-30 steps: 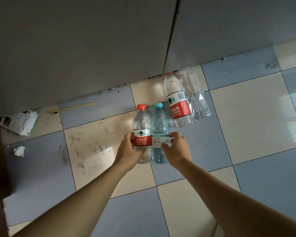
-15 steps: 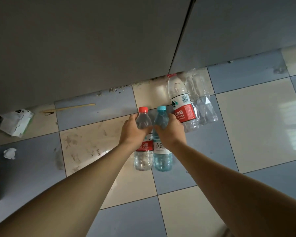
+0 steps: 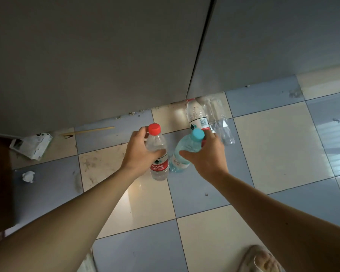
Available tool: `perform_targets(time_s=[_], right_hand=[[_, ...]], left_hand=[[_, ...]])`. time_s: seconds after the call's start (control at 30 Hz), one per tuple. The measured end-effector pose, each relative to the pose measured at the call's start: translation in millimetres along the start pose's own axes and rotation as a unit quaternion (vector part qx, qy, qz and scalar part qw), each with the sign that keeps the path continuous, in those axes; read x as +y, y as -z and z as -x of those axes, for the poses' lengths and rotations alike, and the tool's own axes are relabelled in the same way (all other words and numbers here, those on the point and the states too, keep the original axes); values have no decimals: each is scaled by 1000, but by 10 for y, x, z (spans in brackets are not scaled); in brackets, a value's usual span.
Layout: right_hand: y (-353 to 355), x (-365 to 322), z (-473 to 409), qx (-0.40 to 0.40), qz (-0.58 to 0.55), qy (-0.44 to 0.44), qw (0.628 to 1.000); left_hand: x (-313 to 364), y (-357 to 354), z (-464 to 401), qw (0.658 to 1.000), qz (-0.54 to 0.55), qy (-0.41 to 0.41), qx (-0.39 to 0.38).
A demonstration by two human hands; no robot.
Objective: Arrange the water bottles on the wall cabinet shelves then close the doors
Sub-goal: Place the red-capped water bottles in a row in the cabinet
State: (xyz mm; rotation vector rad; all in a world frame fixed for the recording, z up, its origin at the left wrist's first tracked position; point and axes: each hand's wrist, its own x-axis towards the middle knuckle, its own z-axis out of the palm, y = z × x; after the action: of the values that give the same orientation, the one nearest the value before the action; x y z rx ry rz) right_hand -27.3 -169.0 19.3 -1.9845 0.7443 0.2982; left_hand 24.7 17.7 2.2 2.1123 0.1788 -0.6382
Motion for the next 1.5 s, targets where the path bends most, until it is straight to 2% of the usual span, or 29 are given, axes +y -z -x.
perform_targets(time_s=[0.17, 0.43, 0.63, 0.83, 1.0, 1.1, 1.33, 1.5], right_hand=[[99, -183, -21, 58, 17, 73, 996], [-160, 45, 38, 58, 65, 134, 987], [-171, 91, 91, 9, 92, 139, 986], [-127, 119, 45, -51, 51, 36, 997], [-240, 358, -13, -88, -8, -12, 996], [-348, 502, -2, -68, -32, -25, 997], [-509, 584, -71, -4, -72, 33, 997], [-562, 512, -78, 11, -71, 25, 997]], left_hand=[[228, 162, 32, 995, -25, -90, 46], [-54, 145, 153, 982, -48, -160, 92], [-231, 49, 241, 986, -47, -134, 84], [-289, 93, 212, 999, -7, -43, 32], [-454, 56, 149, 998, -4, -44, 42], [-541, -52, 82, 997, 21, -50, 56], [-606, -345, -15, 986, 86, -8, 144], [-536, -340, 14, 983, 101, 20, 155]])
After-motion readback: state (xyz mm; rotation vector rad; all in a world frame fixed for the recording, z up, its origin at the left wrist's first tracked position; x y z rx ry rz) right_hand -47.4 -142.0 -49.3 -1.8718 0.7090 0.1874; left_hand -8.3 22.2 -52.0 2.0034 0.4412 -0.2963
